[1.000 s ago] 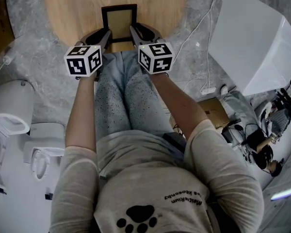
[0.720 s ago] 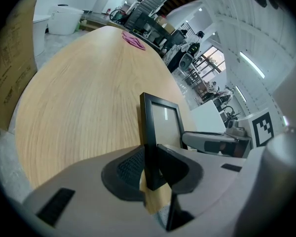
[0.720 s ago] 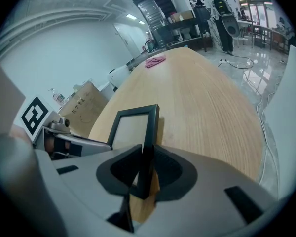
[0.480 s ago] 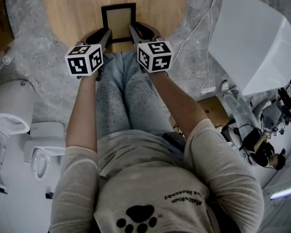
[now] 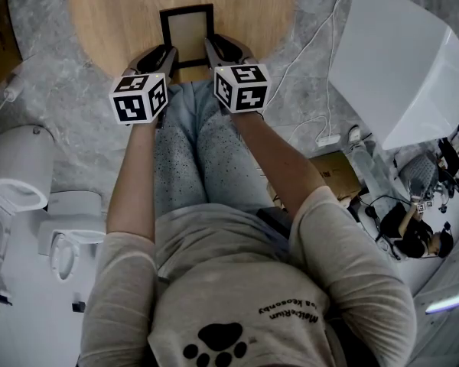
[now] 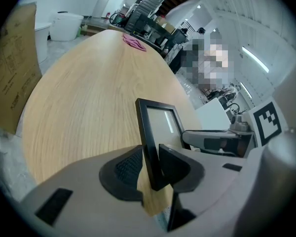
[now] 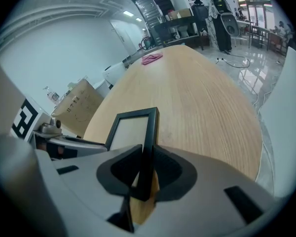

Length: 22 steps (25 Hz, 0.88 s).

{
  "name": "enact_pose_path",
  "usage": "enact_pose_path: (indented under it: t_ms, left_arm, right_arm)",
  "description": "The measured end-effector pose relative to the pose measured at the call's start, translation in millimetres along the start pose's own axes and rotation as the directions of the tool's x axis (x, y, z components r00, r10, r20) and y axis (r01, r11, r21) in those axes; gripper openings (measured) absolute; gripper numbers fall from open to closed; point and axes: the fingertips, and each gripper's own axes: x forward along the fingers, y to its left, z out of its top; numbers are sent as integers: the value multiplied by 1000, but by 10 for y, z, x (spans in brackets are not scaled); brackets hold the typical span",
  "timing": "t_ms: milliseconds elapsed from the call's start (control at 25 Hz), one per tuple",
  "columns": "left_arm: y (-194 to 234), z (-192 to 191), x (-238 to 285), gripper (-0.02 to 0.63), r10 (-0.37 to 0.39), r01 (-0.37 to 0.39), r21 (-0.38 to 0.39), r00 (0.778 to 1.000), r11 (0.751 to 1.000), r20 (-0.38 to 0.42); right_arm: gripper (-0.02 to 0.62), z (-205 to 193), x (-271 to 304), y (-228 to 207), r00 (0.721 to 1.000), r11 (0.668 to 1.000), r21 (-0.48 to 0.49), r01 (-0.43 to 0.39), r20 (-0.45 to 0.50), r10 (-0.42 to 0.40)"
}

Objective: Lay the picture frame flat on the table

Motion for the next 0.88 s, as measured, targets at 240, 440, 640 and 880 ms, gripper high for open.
enact_pose_path:
  t_ms: [240, 440, 640, 880]
  left_arm:
    - [-26, 100, -105, 120, 72, -78, 69, 994, 995, 80]
    - [-104, 117, -66, 15, 47, -54, 99, 996, 994, 74]
    - [-111, 113, -21, 9, 61, -67, 130, 997, 989, 49]
    - [-94, 116, -25, 9, 78, -83, 143, 996, 986, 42]
  right_arm:
    - [77, -8, -10, -13, 1000, 1000, 2, 18, -1, -18]
    - [78, -6, -8, -18, 1000, 1000, -6, 27, 1, -27]
    - [81, 22, -39, -14, 999, 998, -55, 34, 5, -34]
    - [58, 123, -168, 63, 998, 993, -104, 48, 39, -44]
